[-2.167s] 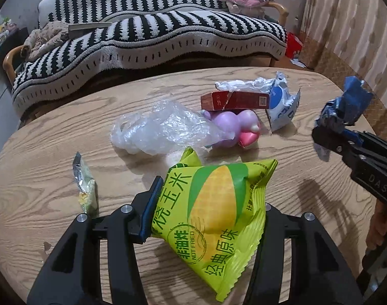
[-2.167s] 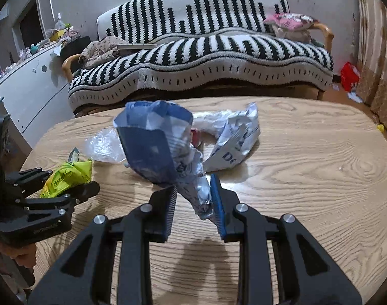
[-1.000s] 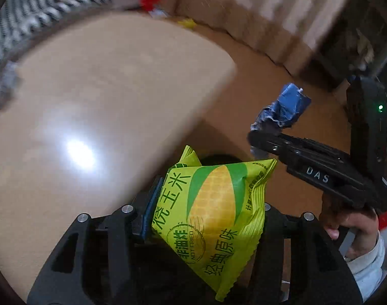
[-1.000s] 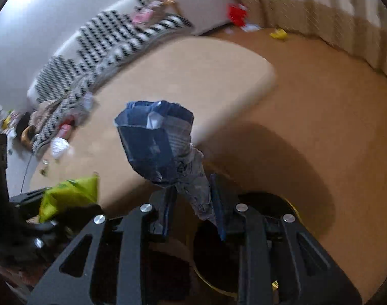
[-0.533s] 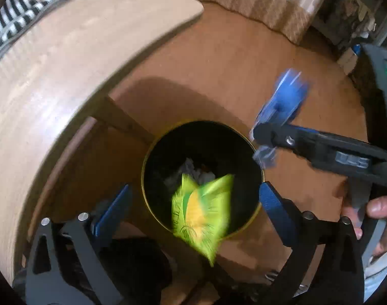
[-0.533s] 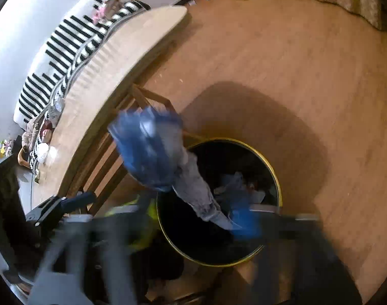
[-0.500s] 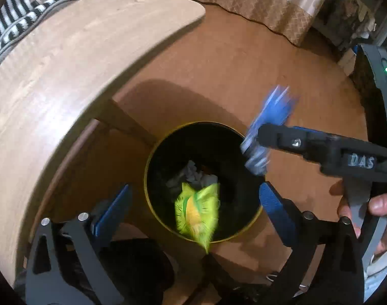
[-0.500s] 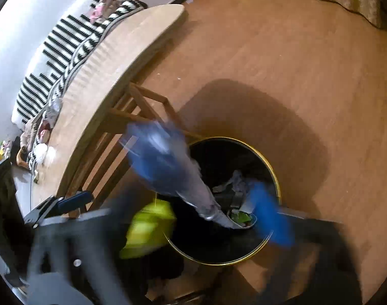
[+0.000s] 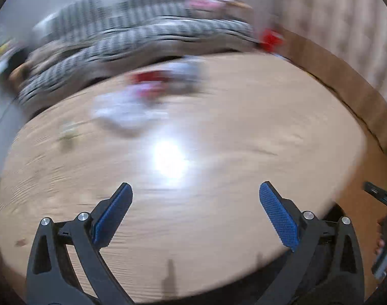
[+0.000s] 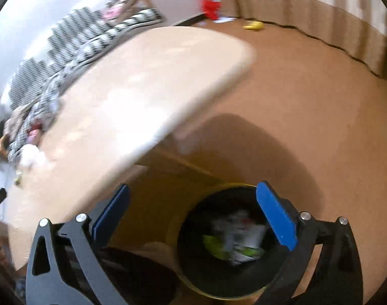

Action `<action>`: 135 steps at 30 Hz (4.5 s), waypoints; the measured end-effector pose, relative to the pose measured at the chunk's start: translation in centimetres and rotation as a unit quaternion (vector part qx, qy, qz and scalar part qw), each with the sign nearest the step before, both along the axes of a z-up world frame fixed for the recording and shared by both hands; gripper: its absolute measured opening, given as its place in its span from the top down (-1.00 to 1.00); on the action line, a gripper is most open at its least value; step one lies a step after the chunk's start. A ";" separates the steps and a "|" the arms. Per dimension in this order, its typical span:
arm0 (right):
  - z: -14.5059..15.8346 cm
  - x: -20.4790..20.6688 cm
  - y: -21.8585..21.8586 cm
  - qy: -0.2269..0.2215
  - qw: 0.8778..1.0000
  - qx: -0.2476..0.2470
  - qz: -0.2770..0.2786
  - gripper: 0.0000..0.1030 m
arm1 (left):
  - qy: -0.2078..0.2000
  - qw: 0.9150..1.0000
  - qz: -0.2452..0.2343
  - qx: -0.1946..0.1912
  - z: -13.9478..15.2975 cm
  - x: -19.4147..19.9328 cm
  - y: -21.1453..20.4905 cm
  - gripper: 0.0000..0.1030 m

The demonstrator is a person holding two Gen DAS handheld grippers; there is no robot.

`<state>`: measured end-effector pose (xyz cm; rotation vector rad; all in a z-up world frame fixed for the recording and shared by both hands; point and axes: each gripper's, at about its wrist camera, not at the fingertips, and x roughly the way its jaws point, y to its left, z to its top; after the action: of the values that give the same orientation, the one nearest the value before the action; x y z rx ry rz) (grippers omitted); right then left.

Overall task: Collect trash
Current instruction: 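Grasp the foil snack wrapper with the left tool while the right tool grasps the plastic bag, then carry the foil wrapper and plastic bag over the bin and open both tools, then grasp the pink-purple toy with the left tool while the right tool grasps the blue-white packet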

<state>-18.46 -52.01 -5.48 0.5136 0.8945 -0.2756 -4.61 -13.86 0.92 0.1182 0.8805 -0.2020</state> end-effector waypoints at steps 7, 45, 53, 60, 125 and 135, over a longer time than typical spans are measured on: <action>4.3 12.1 13.8 -0.031 0.988 0.017 0.151 -0.86 | 0.021 0.987 0.158 -0.026 0.6 5.7 14.4 -0.89; -1.7 33.7 41.7 0.013 0.913 -0.158 0.376 -0.90 | 0.073 0.983 0.171 -0.001 -8.6 22.0 19.5 -0.90; -1.4 33.9 42.2 0.020 0.912 -0.158 0.378 -0.90 | 0.073 0.983 0.169 0.000 -8.5 22.0 19.4 -0.90; -0.3 33.1 42.8 0.008 0.902 -0.139 0.409 0.90 | 0.059 0.986 0.153 0.003 -7.5 21.2 19.9 0.69; -4.4 -12.4 -9.6 0.064 0.990 0.090 -0.088 -0.87 | 0.161 0.958 -0.233 -0.041 -5.1 -8.1 -25.0 -0.88; -0.8 -1.4 -1.8 0.054 0.998 0.002 0.009 -0.87 | 0.073 0.997 -0.008 -0.035 -1.4 2.4 -6.6 -0.88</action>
<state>-19.86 -53.82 -6.31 0.4977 1.0054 -0.2866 -2.21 -20.49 -0.51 0.0456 1.0177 -0.2576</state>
